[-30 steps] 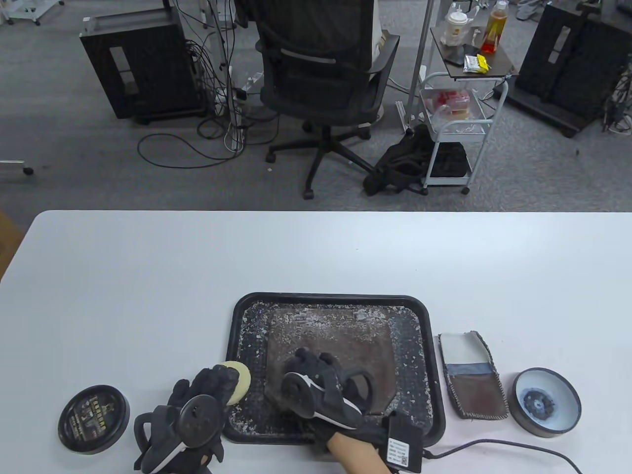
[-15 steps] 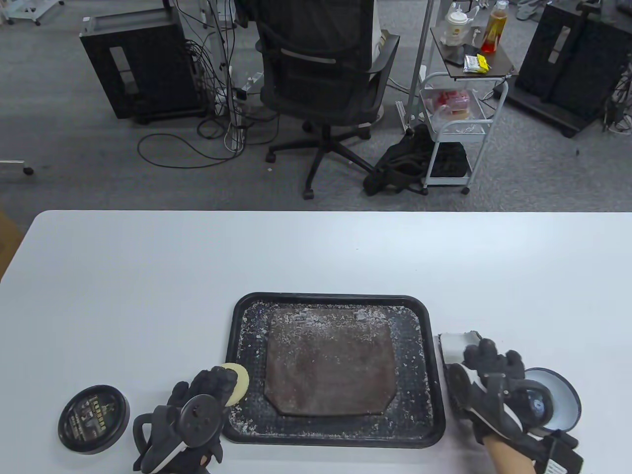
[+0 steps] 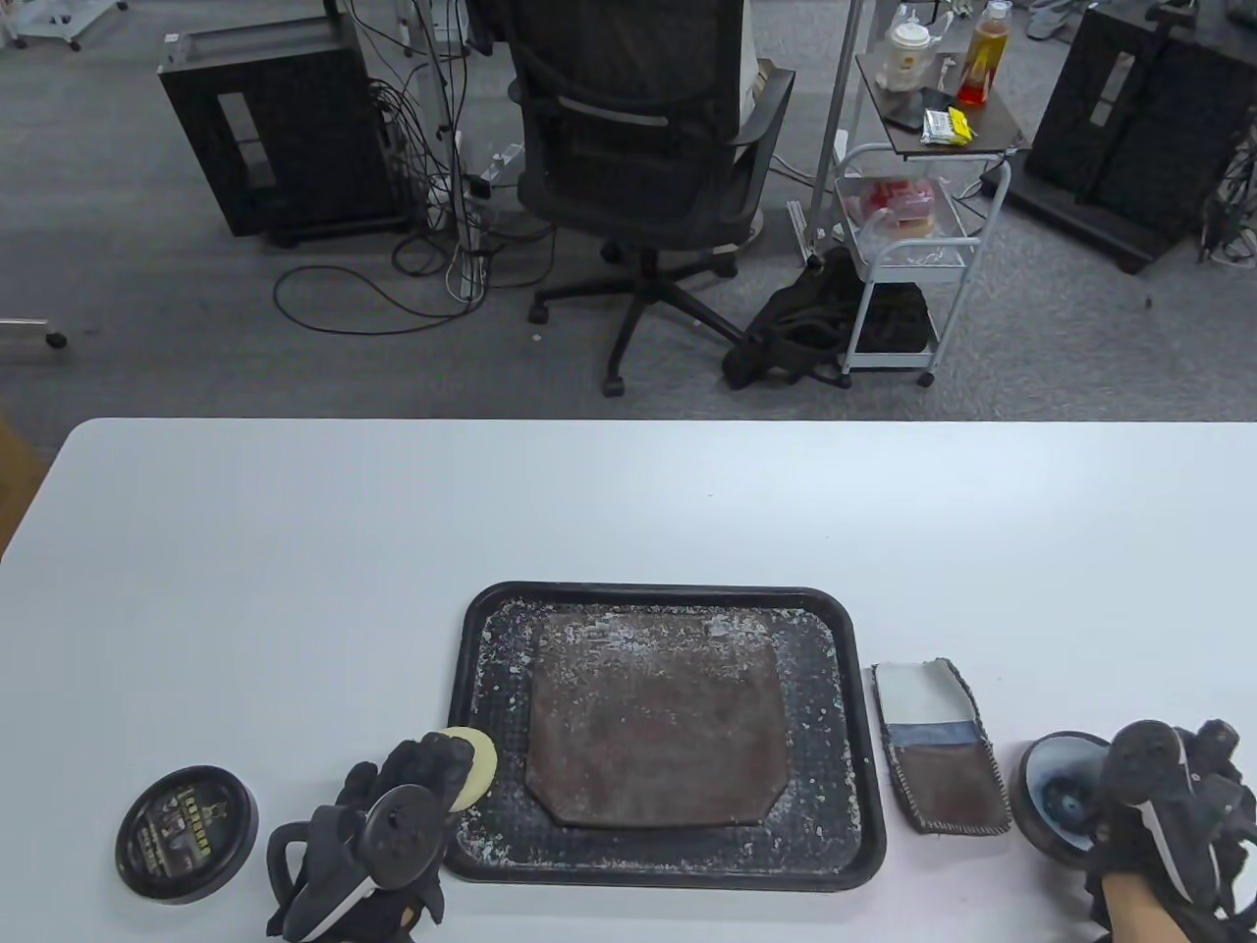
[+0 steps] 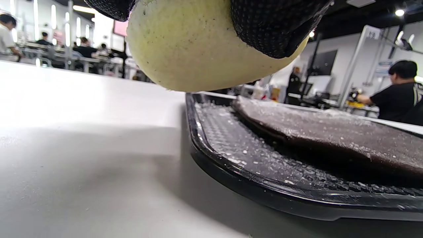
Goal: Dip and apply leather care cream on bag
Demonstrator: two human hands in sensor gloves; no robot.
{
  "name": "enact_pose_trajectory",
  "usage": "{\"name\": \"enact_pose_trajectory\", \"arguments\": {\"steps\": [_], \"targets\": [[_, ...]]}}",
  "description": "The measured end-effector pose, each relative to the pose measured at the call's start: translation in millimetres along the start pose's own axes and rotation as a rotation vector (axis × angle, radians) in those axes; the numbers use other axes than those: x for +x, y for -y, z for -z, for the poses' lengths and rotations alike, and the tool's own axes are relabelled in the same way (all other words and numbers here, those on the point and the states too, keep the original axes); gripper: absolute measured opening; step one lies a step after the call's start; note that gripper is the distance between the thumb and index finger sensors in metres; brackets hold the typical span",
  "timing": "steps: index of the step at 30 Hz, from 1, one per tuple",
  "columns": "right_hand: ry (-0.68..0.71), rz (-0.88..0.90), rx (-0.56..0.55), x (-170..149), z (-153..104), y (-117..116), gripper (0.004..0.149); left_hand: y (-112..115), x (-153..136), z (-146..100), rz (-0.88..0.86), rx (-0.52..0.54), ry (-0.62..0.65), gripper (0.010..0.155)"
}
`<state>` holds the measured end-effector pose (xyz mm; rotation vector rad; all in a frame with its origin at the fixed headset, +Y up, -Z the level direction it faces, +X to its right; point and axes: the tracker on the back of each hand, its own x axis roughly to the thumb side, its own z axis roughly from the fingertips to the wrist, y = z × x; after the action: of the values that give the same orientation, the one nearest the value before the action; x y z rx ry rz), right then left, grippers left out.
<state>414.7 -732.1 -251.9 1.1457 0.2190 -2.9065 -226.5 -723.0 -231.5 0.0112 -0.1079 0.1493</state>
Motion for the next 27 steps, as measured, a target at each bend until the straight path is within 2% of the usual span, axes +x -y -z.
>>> {"name": "enact_pose_trajectory", "arguments": {"steps": [5, 12, 18, 20, 23, 25, 27], "targets": [[-0.105, 0.091, 0.192, -15.6, 8.1, -17.6, 0.064, 0.5, 0.2, 0.2, -0.002, -0.001, 0.003, 0.061], [-0.139, 0.117, 0.250, -19.6, 8.1, -27.8, 0.058, 1.4, 0.6, 0.4, -0.002, -0.005, 0.007, 0.061], [-0.117, 0.196, 0.184, -20.0, 8.8, -20.2, 0.055, 2.0, 1.4, 0.5, 0.003, -0.011, 0.011, 0.061], [-0.103, 0.212, 0.127, -18.6, 6.8, -14.6, 0.055, 2.3, 2.1, 0.8, 0.006, -0.011, 0.016, 0.061], [-0.109, 0.247, -0.024, -18.1, -0.7, -3.3, 0.055, 2.7, 3.5, 0.7, 0.016, -0.011, 0.016, 0.061], [-0.097, 0.301, -0.061, -18.4, -3.5, 0.3, 0.055, 2.9, 3.8, 1.0, 0.011, -0.009, 0.019, 0.061], [-0.086, 0.437, -0.085, -17.9, -6.4, 4.7, 0.055, 2.7, 4.1, 1.4, 0.008, -0.008, 0.021, 0.061]]}}
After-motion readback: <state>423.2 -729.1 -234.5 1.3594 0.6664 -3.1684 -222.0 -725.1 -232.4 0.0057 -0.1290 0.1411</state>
